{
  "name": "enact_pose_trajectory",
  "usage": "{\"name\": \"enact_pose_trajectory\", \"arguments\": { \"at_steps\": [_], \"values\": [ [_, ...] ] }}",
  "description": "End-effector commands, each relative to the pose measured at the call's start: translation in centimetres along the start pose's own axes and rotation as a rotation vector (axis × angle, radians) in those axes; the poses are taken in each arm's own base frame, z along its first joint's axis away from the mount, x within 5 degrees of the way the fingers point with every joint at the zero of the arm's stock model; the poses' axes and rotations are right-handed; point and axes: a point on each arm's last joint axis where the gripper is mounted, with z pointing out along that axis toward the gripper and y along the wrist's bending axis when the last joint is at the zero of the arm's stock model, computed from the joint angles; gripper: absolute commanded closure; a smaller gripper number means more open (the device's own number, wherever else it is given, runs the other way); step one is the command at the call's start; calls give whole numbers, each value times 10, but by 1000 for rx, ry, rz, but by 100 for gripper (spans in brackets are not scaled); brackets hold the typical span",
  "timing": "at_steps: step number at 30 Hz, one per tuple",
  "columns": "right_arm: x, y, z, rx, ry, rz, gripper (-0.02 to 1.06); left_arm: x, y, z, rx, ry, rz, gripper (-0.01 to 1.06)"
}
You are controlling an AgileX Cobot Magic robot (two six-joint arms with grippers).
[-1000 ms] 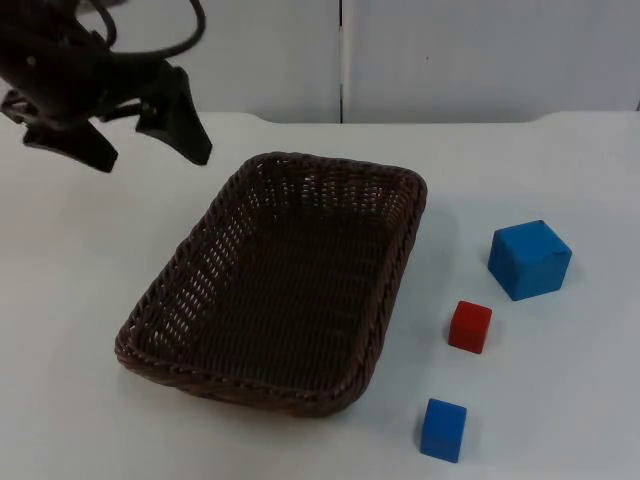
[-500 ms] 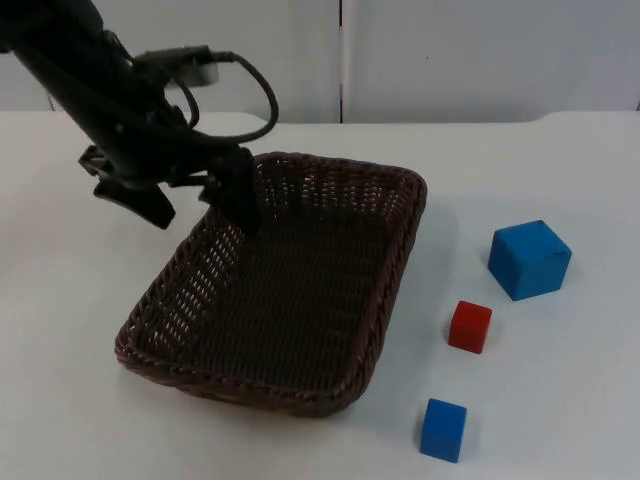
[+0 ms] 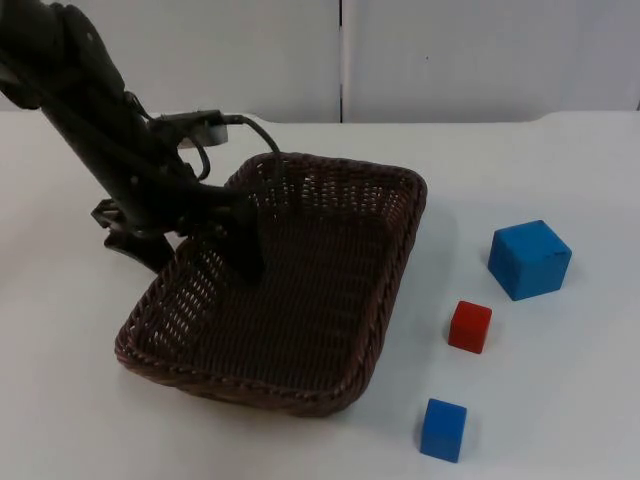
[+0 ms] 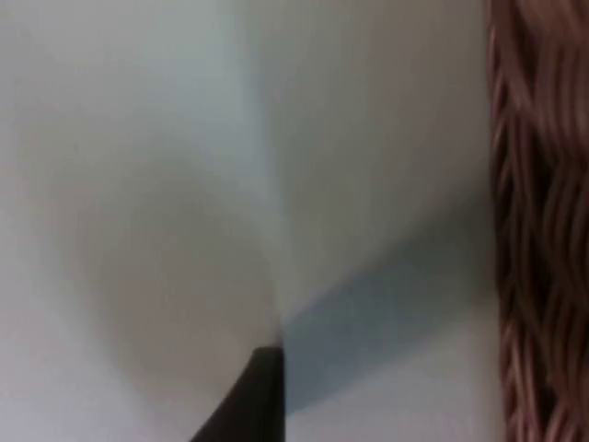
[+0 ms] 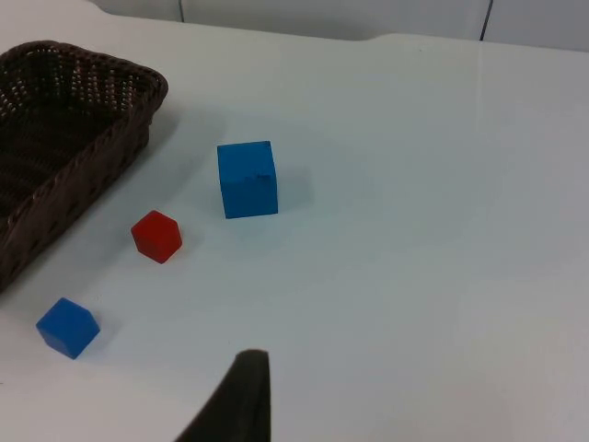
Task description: Pick up the basket with the left hand and place the largest block into the basket with the right hand.
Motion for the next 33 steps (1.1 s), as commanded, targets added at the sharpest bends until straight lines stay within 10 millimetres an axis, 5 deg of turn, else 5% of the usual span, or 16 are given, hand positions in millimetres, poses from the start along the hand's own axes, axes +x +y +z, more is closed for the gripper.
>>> {"name": "enact_pose_trajectory", "arguments": {
  "at_steps": [1, 6, 10, 11, 15, 16, 17, 33],
  "values": [
    [1, 0, 1, 7, -2, 3, -1, -1, -3, 2, 14, 4, 0, 0],
    [1, 0, 1, 7, -2, 3, -1, -1, -3, 3, 14, 7, 0, 13],
    [1, 0, 1, 7, -2, 3, -1, 0, -3, 3, 17, 13, -34, 48],
    [1, 0, 1, 7, -2, 3, -1, 0, -3, 3, 17, 13, -34, 48],
    [1, 0, 1, 7, -2, 3, -1, 1, -7, -4, 43, 27, -54, 89],
    [1, 0, 1, 7, -2, 3, -1, 1, -7, -4, 43, 27, -54, 89],
    [1, 0, 1, 7, -2, 3, -1, 1, -8, -9, 56, 24, -62, 104],
    [1, 0, 1, 7, -2, 3, -1, -2, -48, -103, 89, -88, -36, 105]
  ]
}}
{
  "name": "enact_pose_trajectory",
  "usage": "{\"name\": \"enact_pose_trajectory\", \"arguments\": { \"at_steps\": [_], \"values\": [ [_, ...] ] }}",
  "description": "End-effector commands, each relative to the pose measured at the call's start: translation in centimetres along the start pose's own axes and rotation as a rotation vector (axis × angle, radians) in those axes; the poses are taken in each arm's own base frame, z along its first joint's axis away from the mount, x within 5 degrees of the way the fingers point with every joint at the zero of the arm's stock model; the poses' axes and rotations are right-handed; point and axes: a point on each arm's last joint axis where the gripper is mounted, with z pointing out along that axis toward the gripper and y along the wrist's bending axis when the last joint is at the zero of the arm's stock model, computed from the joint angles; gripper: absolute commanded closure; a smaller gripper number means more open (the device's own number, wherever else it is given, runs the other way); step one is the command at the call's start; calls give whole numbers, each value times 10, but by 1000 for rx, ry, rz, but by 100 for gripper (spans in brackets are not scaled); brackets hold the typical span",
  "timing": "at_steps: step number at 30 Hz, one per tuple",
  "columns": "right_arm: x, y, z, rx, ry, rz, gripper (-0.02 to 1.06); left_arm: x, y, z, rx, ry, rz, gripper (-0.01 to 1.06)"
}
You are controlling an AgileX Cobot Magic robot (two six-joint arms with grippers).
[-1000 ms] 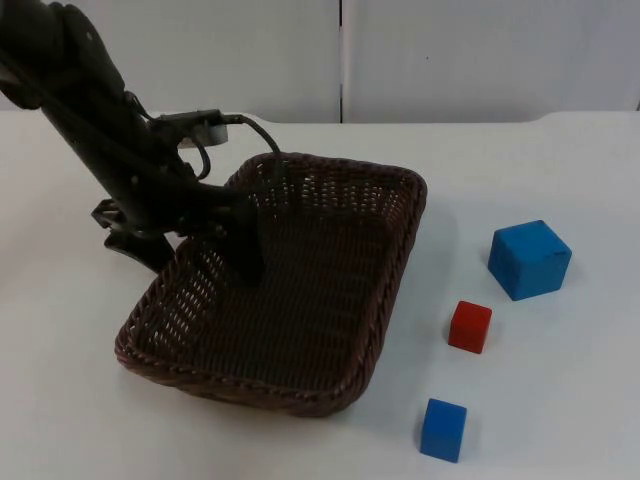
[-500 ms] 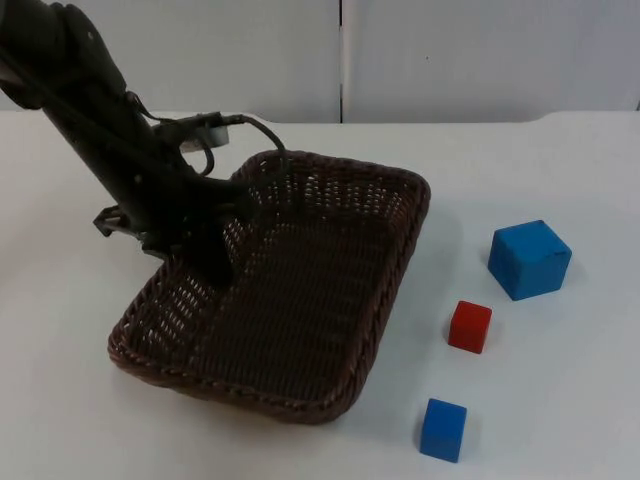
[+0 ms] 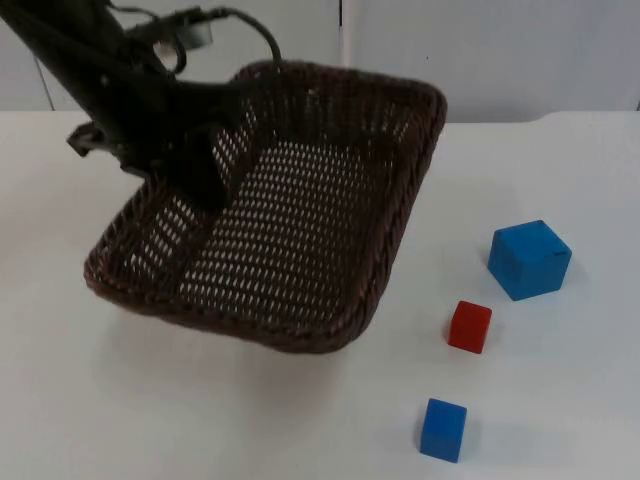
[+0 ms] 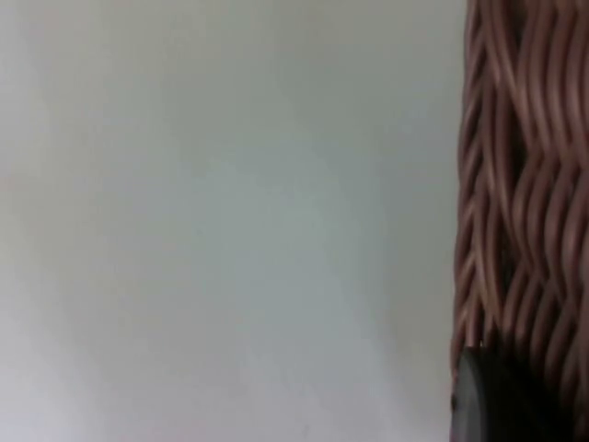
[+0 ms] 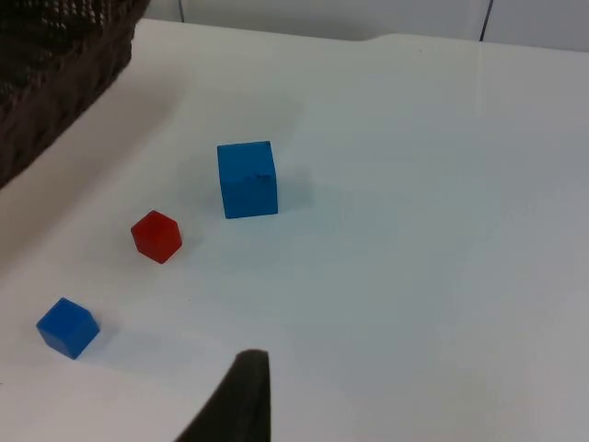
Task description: Pick up the basket with the left hand and place the largest block into the basket with the right hand.
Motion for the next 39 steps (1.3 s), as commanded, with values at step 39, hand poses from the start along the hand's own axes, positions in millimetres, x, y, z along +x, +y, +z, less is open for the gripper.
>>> {"name": "enact_pose_trajectory", "arguments": {
  "at_steps": [39],
  "values": [
    [1, 0, 1, 5, -2, 4, -1, 153, -15, -88, 77, -110, -324, 105]
  ]
}}
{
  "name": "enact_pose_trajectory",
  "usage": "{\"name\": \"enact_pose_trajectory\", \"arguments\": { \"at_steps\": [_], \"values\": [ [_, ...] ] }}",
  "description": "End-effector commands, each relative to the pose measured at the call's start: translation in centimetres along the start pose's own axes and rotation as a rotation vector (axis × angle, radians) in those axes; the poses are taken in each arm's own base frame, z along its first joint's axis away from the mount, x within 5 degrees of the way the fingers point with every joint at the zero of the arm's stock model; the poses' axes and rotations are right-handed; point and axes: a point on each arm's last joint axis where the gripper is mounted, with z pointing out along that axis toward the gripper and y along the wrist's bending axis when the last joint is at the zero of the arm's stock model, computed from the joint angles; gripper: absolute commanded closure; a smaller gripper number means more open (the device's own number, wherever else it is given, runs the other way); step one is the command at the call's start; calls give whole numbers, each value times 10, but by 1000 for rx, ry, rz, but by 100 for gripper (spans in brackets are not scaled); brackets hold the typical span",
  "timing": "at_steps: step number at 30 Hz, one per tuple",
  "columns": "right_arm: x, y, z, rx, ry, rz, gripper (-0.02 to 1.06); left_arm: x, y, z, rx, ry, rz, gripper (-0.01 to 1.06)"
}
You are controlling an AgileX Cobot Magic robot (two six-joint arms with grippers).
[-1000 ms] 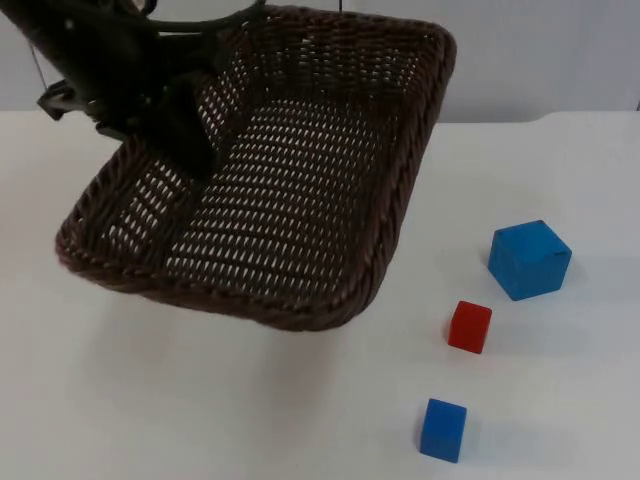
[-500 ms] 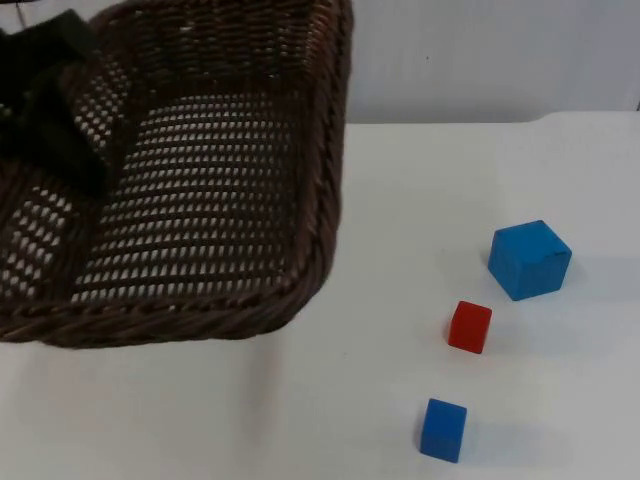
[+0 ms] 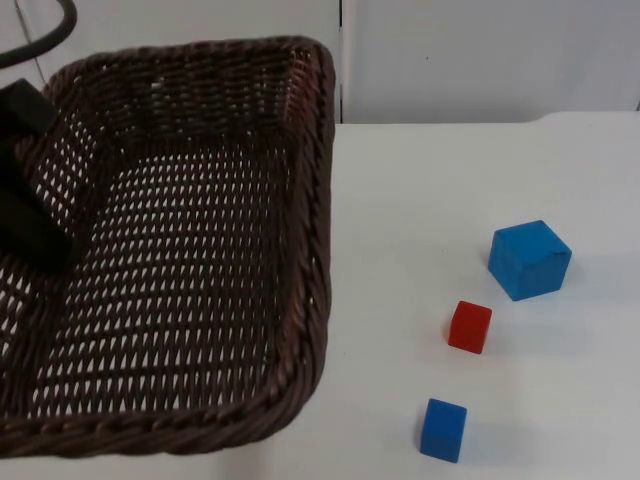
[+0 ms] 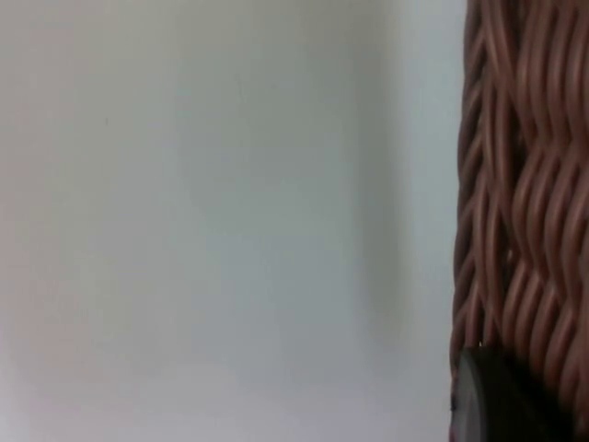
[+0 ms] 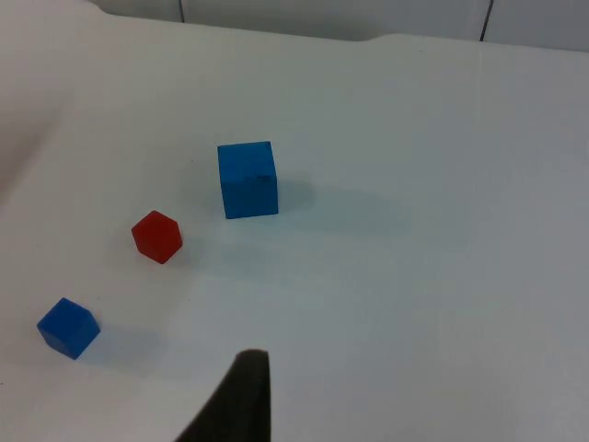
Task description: Pick up the basket with the left hand and place the largest block into the basket with the right hand.
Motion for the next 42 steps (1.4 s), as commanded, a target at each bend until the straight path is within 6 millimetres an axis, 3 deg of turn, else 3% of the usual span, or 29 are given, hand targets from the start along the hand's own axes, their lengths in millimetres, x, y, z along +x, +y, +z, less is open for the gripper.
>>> {"name": "enact_pose_trajectory", "arguments": {
  "at_steps": [1, 18, 23, 34, 42],
  "values": [
    [1, 0, 1, 5, -2, 4, -1, 3, -3, -2, 26, 1, -23, 105],
    [1, 0, 1, 7, -6, 42, -1, 6, -3, -2, 29, 25, -61, 105],
    [-7, -1, 12, 2, 70, 51, -1, 5, -3, -2, 31, 23, -63, 105],
    [-48, -5, 46, 5, 100, 55, -1, 5, -4, -2, 39, 22, -68, 105],
    [-84, -9, 83, 1, 227, 56, -1, 5, -5, -2, 45, 19, -73, 105]
  ]
}}
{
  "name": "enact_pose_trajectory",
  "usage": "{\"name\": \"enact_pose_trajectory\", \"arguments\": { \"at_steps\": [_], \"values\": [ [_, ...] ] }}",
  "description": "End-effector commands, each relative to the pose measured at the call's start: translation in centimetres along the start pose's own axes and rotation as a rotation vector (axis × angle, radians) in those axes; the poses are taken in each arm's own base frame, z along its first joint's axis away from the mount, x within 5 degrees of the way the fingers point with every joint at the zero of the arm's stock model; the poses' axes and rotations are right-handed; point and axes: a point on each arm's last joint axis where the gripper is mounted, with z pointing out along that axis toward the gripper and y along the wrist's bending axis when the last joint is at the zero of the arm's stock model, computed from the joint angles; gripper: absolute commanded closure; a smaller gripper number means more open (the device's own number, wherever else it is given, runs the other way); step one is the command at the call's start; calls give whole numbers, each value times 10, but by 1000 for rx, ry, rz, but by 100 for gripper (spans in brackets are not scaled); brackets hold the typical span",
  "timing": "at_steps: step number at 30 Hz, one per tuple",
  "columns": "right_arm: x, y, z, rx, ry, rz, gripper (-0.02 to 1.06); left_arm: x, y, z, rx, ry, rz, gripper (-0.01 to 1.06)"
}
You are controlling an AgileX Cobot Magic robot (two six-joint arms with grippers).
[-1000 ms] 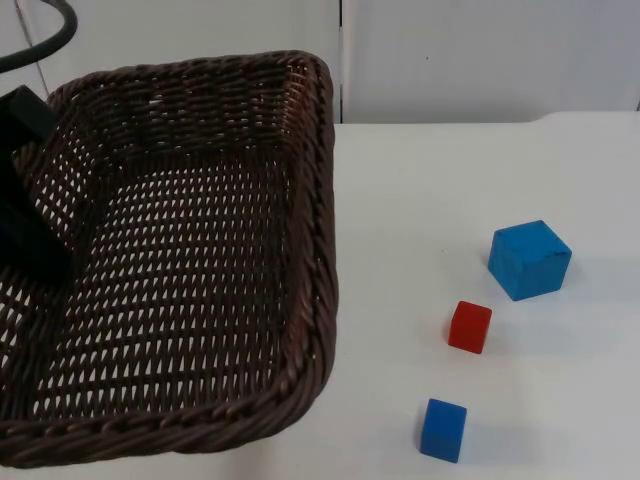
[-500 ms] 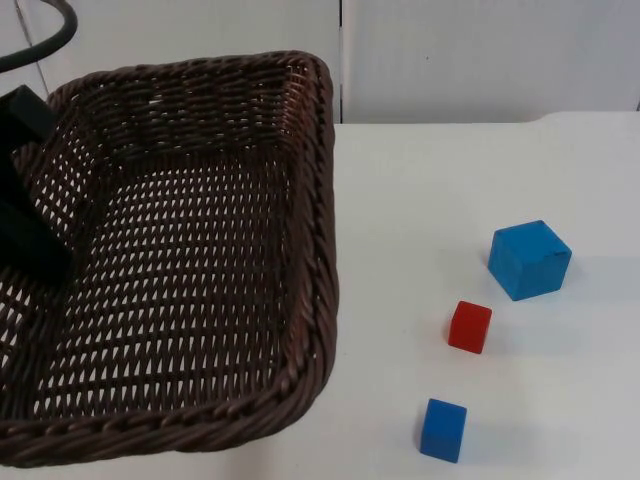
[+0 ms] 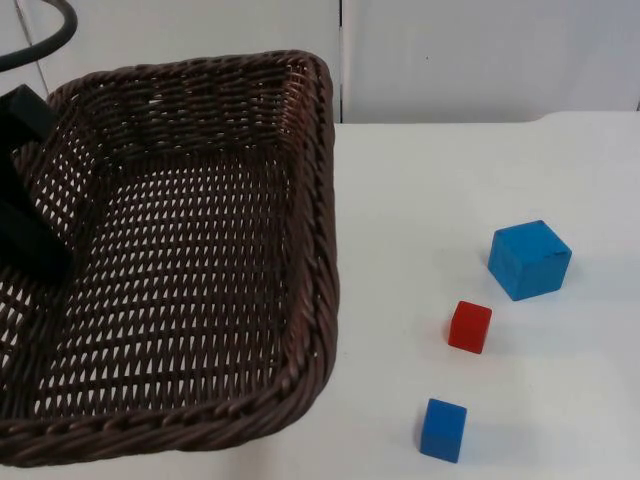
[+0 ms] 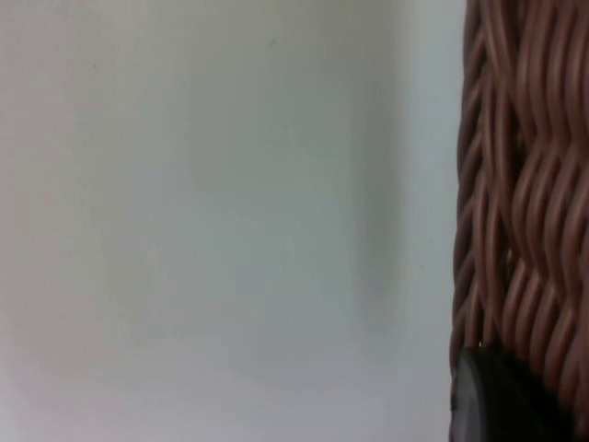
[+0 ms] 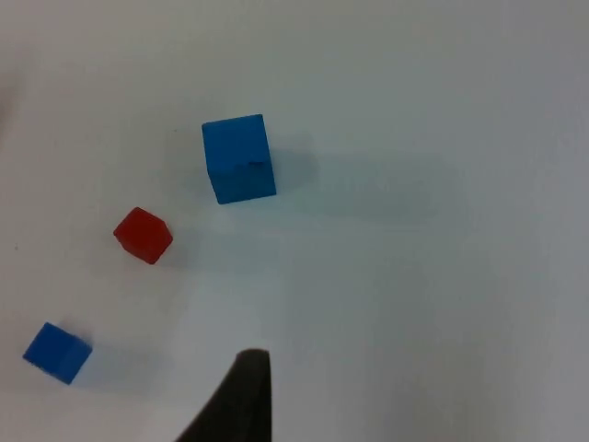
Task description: Pick up the basket with the left hand and place the largest block into the basket with the right hand.
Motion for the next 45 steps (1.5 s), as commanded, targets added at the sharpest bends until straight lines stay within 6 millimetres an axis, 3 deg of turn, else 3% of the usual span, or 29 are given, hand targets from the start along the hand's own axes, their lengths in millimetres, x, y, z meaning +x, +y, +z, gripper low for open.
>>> {"name": "enact_pose_trajectory", "arguments": {
  "at_steps": [1, 11, 25, 29, 37, 45],
  "values": [
    [-12, -1, 5, 6, -4, 5, -1, 1, -5, -3, 38, -13, -21, 105],
    [-55, -3, 43, 2, 107, -11, -1, 1, -5, -3, 39, -12, -21, 105],
    [-91, -2, 90, -27, 203, 0, -1, 1, -5, -3, 39, -12, -21, 105],
    [-98, 7, 105, -74, 229, -10, -1, 1, -5, -3, 39, -12, -21, 105],
    [-113, 51, 152, -145, 264, -141, -1, 1, -4, -3, 35, -10, -19, 105],
    [-113, 74, 197, -170, 309, -146, -1, 1, -4, -3, 28, -8, -15, 105]
  ]
}}
